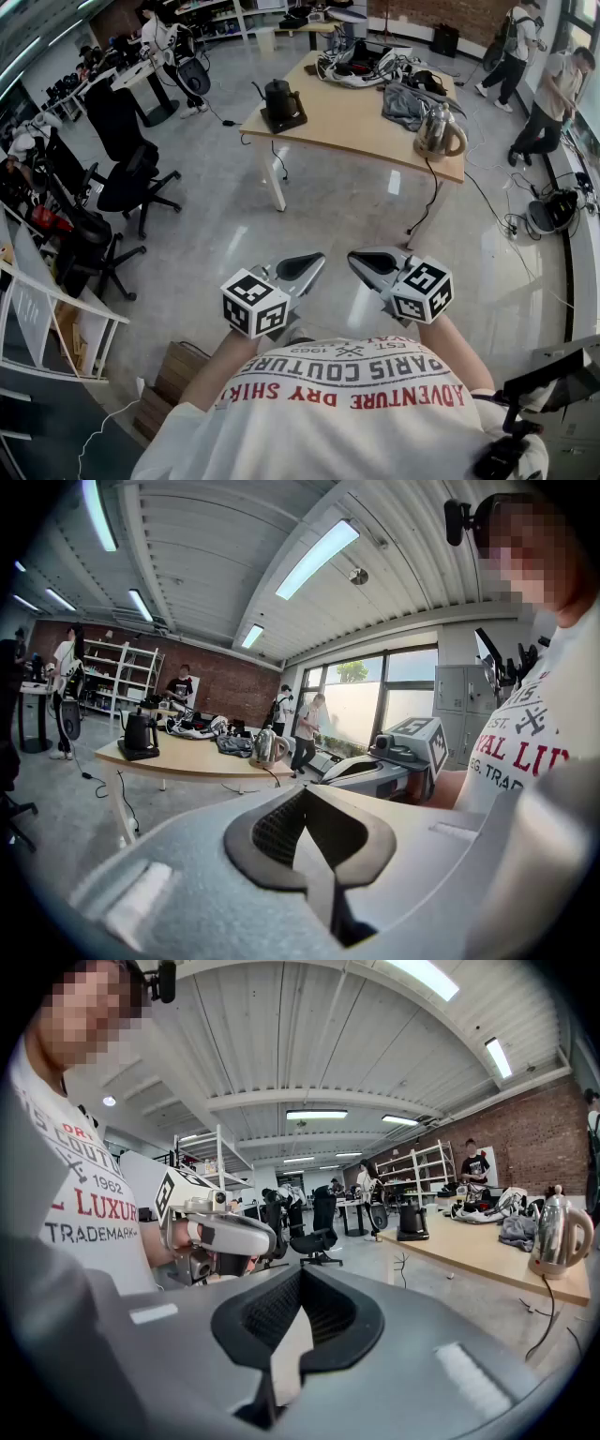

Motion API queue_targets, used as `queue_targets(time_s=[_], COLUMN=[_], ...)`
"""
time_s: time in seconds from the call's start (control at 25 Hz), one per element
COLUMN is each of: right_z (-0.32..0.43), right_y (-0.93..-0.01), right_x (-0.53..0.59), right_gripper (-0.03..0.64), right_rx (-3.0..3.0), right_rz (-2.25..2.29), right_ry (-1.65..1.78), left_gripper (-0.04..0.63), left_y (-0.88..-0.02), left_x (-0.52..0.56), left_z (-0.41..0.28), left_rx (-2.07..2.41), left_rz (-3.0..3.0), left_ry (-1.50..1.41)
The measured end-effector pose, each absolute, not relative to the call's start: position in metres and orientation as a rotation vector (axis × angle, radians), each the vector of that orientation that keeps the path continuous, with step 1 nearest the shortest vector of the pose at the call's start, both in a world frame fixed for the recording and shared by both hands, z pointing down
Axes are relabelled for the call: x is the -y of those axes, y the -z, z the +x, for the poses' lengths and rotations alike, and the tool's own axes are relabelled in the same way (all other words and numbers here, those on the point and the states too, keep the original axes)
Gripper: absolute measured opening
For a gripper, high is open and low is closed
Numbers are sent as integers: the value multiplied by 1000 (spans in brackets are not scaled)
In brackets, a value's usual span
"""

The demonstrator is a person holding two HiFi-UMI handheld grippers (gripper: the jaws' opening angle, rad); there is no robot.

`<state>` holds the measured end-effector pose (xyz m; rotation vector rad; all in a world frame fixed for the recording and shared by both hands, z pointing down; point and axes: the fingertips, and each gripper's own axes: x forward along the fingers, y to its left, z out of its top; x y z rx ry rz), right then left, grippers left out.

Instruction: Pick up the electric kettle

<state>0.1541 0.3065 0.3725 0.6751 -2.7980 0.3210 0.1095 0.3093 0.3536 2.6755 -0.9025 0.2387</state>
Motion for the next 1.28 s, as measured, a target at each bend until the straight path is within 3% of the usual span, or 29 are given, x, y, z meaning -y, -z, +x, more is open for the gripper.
queue_targets(time_s=[1.28], right_z=[152], right_y=[-377], right_x=[-307], right_gripper=[2], right_rx=[2830], right_rz=[635], right_ry=[-401], left_gripper=[2], left_y=[-359], left_x=[-309], left_z=[102], left_rx=[949], left_rz=[2614], left_ry=[-224])
